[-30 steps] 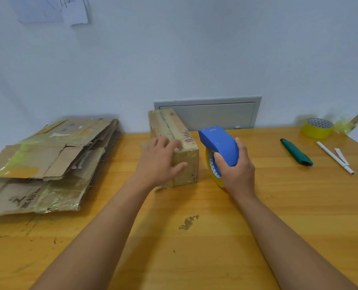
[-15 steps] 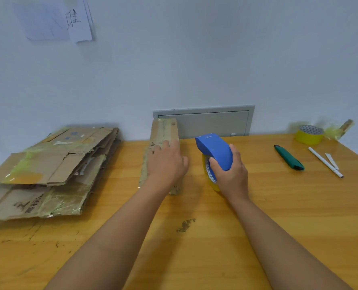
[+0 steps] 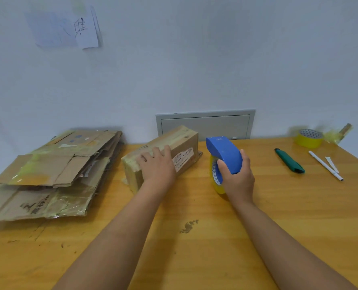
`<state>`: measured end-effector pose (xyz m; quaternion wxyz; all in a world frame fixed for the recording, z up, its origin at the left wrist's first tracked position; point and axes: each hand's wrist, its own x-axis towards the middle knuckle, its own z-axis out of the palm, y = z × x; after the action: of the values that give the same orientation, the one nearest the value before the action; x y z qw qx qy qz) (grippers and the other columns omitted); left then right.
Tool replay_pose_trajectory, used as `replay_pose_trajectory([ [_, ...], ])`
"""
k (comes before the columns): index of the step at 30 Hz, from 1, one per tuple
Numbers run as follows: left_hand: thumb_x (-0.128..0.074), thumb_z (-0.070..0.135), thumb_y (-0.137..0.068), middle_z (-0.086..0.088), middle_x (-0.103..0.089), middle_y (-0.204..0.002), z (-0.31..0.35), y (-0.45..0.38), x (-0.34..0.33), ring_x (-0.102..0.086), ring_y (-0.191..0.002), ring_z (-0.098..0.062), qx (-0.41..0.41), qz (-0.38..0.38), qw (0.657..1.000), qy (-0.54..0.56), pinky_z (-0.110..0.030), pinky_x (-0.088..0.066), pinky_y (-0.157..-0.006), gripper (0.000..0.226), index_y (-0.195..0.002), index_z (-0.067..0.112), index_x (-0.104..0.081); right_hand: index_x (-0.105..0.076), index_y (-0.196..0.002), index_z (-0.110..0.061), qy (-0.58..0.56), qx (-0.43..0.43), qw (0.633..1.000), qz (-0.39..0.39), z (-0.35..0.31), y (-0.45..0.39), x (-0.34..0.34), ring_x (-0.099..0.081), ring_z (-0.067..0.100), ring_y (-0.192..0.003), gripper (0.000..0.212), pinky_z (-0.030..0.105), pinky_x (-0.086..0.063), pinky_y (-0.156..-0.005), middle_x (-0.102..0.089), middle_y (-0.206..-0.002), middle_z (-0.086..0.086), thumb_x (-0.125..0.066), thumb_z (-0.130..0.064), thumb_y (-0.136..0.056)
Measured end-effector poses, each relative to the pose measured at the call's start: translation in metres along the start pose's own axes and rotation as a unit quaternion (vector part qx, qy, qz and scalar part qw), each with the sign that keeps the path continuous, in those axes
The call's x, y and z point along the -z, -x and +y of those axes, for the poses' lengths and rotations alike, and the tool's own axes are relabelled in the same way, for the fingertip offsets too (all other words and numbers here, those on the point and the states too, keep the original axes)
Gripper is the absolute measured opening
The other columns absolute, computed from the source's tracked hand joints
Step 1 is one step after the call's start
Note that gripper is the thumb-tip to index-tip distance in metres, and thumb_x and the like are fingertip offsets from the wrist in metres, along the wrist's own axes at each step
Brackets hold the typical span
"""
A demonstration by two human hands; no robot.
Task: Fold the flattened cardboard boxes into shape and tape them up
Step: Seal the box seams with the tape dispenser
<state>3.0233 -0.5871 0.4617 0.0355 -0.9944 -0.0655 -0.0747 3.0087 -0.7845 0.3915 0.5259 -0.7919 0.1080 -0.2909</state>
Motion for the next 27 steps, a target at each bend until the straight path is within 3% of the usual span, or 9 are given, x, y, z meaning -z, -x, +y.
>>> replay_pose_trajectory([
  [4, -0.050, 0.033, -0.096, -0.008, -0.051, -0.136, -0.018, -0.016, -0.009, -0.046, -0.125, -0.035, -0.066, 0.077, 0.994, 0.038, -0.047, -0.032, -0.108, 0.044, -0.139, 0.031, -0.039, -0.028, -0.156, -0.024, 0.021, 0.001, 1.000, 0.019, 0.005, -0.006, 0.011, -0.042, 0.025, -0.137, 0.084, 0.041, -0.040, -0.106, -0.042, -0.153, 0.001, -0.068, -0.053, -0.088],
  [8, -0.058, 0.028, -0.091, -0.002, -0.054, -0.136, -0.042, -0.029, -0.009, -0.042, -0.132, -0.028, -0.088, 0.080, 0.991, 0.060, -0.043, -0.029, -0.114, 0.044, -0.133, 0.028, -0.047, -0.025, -0.157, -0.022, 0.020, -0.012, 0.999, 0.042, 0.010, -0.014, 0.016, -0.038, 0.024, -0.141, 0.087, 0.036, -0.035, -0.108, -0.040, -0.156, 0.003, -0.069, -0.051, -0.088],
  [11, -0.043, 0.020, -0.097, -0.015, -0.029, -0.158, -0.033, -0.026, -0.010, -0.021, -0.148, -0.035, -0.006, 0.086, 0.995, 0.053, -0.047, -0.018, -0.122, 0.049, -0.144, 0.013, -0.035, -0.019, -0.159, -0.021, 0.018, -0.020, 0.999, 0.044, 0.008, -0.015, 0.013, -0.036, 0.025, -0.142, 0.091, 0.035, -0.034, -0.108, -0.037, -0.158, 0.004, -0.068, -0.051, -0.089],
  [13, -0.045, 0.027, -0.093, -0.016, -0.009, -0.165, -0.012, -0.020, -0.010, -0.009, -0.151, -0.035, -0.026, 0.111, 0.986, 0.125, -0.047, -0.011, -0.123, 0.067, -0.153, 0.013, -0.019, -0.017, -0.160, -0.022, 0.027, -0.018, 0.999, 0.035, 0.006, -0.013, 0.010, -0.036, 0.025, -0.142, 0.093, 0.034, -0.034, -0.106, -0.037, -0.158, 0.006, -0.069, -0.051, -0.089],
  [15, -0.042, 0.049, -0.090, -0.010, -0.004, -0.166, 0.013, -0.016, -0.011, -0.007, -0.152, -0.033, -0.075, 0.135, 0.972, 0.174, -0.047, -0.009, -0.122, 0.078, -0.156, 0.025, -0.009, -0.016, -0.160, -0.022, 0.030, -0.016, 0.999, 0.031, 0.005, -0.011, 0.009, -0.036, 0.025, -0.142, 0.094, 0.033, -0.034, -0.105, -0.037, -0.158, 0.006, -0.069, -0.051, -0.089],
  [17, -0.032, 0.072, -0.090, -0.009, -0.011, -0.165, 0.033, -0.020, -0.015, -0.011, -0.151, -0.032, -0.077, 0.121, 0.976, 0.165, -0.048, -0.011, -0.121, 0.082, -0.156, 0.025, -0.016, -0.015, -0.160, -0.021, 0.035, -0.014, 0.999, 0.031, 0.004, -0.010, 0.009, -0.036, 0.025, -0.142, 0.094, 0.034, -0.035, -0.106, -0.036, -0.158, 0.006, -0.069, -0.050, -0.089],
  [19, -0.028, 0.081, -0.088, -0.009, -0.027, -0.160, 0.045, -0.024, -0.019, -0.023, -0.146, -0.033, -0.050, 0.104, 0.986, 0.122, -0.049, -0.017, -0.119, 0.086, -0.148, 0.020, -0.035, -0.015, -0.160, -0.020, 0.042, -0.015, 0.999, 0.028, 0.003, -0.010, 0.010, -0.037, 0.025, -0.142, 0.094, 0.032, -0.035, -0.104, -0.036, -0.158, 0.006, -0.069, -0.051, -0.089],
  [23, -0.040, 0.071, -0.091, -0.004, -0.047, -0.144, 0.048, -0.036, -0.026, -0.038, -0.132, -0.030, -0.040, 0.143, 0.982, 0.114, -0.047, -0.026, -0.110, 0.064, -0.129, 0.021, -0.051, -0.015, -0.160, -0.021, 0.047, -0.015, 0.999, 0.020, 0.002, -0.011, 0.011, -0.039, 0.026, -0.140, 0.093, 0.034, -0.037, -0.103, -0.039, -0.156, 0.006, -0.068, -0.051, -0.090],
  [27, -0.048, 0.052, -0.091, -0.001, -0.053, -0.139, 0.046, -0.035, -0.023, -0.041, -0.132, -0.025, -0.100, 0.131, 0.972, 0.168, -0.046, -0.023, -0.114, 0.044, -0.120, 0.020, -0.055, -0.018, -0.159, -0.022, 0.048, -0.019, 0.999, 0.017, 0.002, -0.016, 0.012, -0.041, 0.027, -0.137, 0.092, 0.036, -0.039, -0.102, -0.042, -0.153, 0.007, -0.068, -0.052, -0.089],
])
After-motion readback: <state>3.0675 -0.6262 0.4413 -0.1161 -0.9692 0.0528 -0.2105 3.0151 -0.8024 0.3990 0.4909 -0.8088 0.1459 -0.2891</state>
